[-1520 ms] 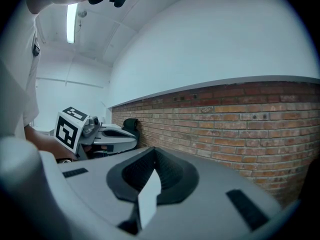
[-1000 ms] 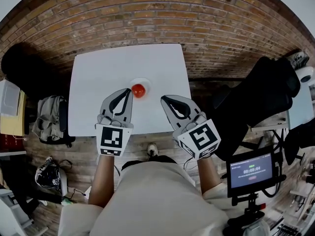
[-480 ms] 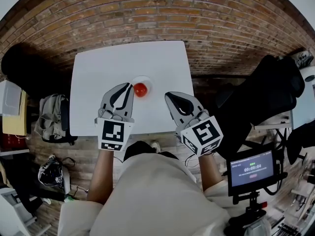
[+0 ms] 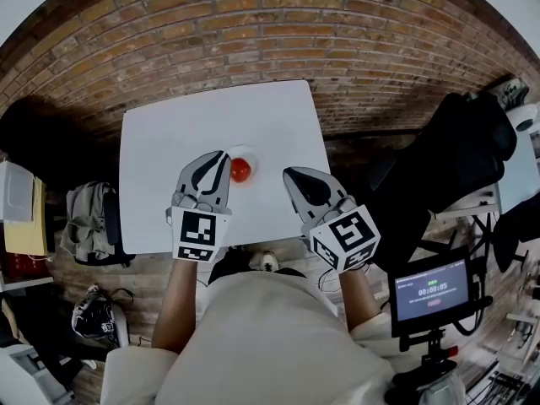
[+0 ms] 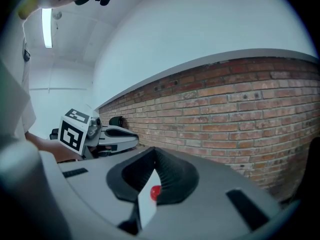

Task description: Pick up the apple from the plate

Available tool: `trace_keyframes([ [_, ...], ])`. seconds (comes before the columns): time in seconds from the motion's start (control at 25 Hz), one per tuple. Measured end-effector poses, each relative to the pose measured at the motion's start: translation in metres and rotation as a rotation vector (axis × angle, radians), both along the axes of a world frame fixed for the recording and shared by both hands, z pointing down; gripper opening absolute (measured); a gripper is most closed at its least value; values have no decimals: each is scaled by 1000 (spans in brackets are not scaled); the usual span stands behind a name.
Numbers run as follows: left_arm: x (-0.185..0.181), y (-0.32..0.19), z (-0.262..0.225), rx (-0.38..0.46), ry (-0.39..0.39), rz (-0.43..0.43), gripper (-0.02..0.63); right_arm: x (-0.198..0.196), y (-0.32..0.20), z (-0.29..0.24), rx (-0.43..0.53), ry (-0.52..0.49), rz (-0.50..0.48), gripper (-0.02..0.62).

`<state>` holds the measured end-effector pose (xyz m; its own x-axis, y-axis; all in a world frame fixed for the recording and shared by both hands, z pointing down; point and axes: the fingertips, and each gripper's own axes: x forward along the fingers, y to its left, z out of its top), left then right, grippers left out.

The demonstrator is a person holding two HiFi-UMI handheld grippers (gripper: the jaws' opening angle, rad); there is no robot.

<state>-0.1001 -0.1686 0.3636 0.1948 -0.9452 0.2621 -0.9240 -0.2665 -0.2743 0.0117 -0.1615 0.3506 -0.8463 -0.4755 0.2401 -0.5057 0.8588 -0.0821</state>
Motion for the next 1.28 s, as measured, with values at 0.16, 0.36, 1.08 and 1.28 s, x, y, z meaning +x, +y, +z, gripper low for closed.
trace_keyframes([
  [0.16, -14, -10, 13, -31, 7, 16, 16, -11, -4, 6, -19, 9, 28, 2],
  [0.36, -20, -15, 28, -68, 22, 36, 38, -13, -9, 10, -30, 21, 63, 2],
  [1.08, -16, -22, 56, -162, 38, 134, 95, -21, -12, 31, -90, 65, 130, 2],
  [1.28, -17, -24, 65, -187, 42, 160, 112, -26, -12, 36, -102, 75, 139, 2],
])
